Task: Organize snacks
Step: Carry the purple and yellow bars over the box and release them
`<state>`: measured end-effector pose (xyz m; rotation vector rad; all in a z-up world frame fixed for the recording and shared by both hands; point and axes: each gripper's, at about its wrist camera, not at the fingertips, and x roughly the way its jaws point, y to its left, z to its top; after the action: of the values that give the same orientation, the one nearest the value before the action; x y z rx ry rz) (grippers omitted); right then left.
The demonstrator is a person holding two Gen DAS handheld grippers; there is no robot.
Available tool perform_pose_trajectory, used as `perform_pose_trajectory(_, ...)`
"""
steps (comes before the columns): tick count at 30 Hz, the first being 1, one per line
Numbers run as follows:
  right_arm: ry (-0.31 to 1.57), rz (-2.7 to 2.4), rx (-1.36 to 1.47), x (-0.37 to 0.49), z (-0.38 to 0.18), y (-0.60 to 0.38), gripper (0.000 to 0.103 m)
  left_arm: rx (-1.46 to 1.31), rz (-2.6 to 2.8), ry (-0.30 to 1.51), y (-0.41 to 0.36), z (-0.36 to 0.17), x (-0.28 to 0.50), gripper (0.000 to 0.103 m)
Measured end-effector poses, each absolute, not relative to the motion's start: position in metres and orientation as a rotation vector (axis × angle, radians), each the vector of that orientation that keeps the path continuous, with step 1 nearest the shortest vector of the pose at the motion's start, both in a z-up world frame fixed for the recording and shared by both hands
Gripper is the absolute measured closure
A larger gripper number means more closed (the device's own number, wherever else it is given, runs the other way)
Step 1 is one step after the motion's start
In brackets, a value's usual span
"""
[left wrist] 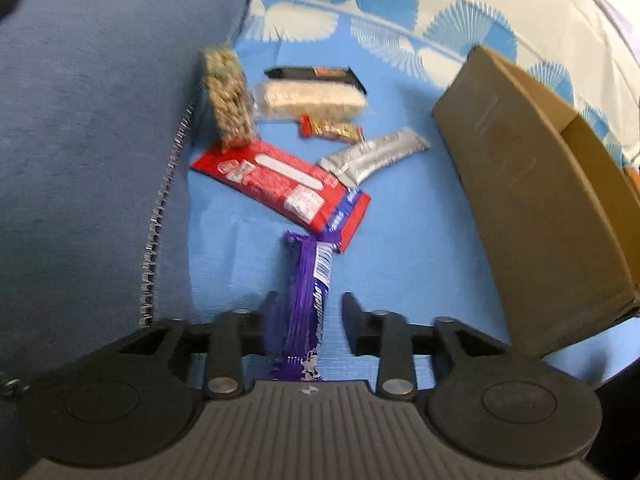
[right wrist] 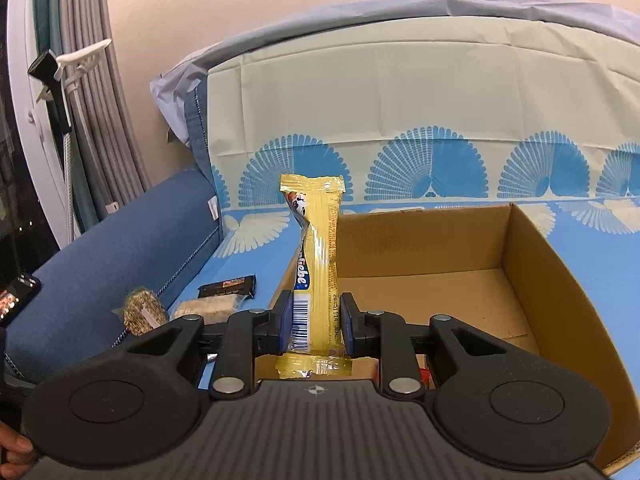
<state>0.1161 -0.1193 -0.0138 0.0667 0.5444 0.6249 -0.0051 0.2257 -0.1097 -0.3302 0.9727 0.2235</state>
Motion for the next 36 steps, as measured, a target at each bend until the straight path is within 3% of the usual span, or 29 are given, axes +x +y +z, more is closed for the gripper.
perform_pose_trajectory(3, 0.55, 0.62, 0.094, 0.12, -0.013, -0.124, 0.077, -0.275, 0.229, 1.019, 0.218, -0.117, 0.006, 0.065)
perform_pose_trajectory(4, 0.551, 0.62, 0.103, 0.12, -0.013, -0.126, 0.077, -0.242, 0.236, 1.036, 0.214, -0.119, 0.009, 0.07)
perform_pose_trajectory(5, 0.554, 0.619, 0.109, 0.121, -0.013, -0.127, 0.077, -0.211, 0.241, 1.034, 0.21, -0.119, 0.01, 0.085)
perform_pose_trajectory(6, 0.555, 0.617, 0.113, 0.121, -0.014, -0.127, 0.077, -0.197, 0.238, 1.033, 0.208, -0.118, 0.012, 0.086)
perform_pose_trajectory(18, 0.571, 0.592, 0.137, 0.125, -0.013, -0.13, 0.077, -0.324, 0.203, 0.844, 0.178, -0.054, -0.006, 0.087)
perform_pose_trajectory(28, 0.561, 0.535, 0.168, 0.128, -0.011, -0.137, 0.077, -0.342, 0.008, 0.646, 0.099, 0.024, 0.052, 0.087)
perform_pose_trajectory(36, 0.565, 0.426, 0.206, 0.136, -0.012, -0.155, 0.077, -0.331, -0.098, 0.598, 0.03, 0.044, 0.106, 0.087)
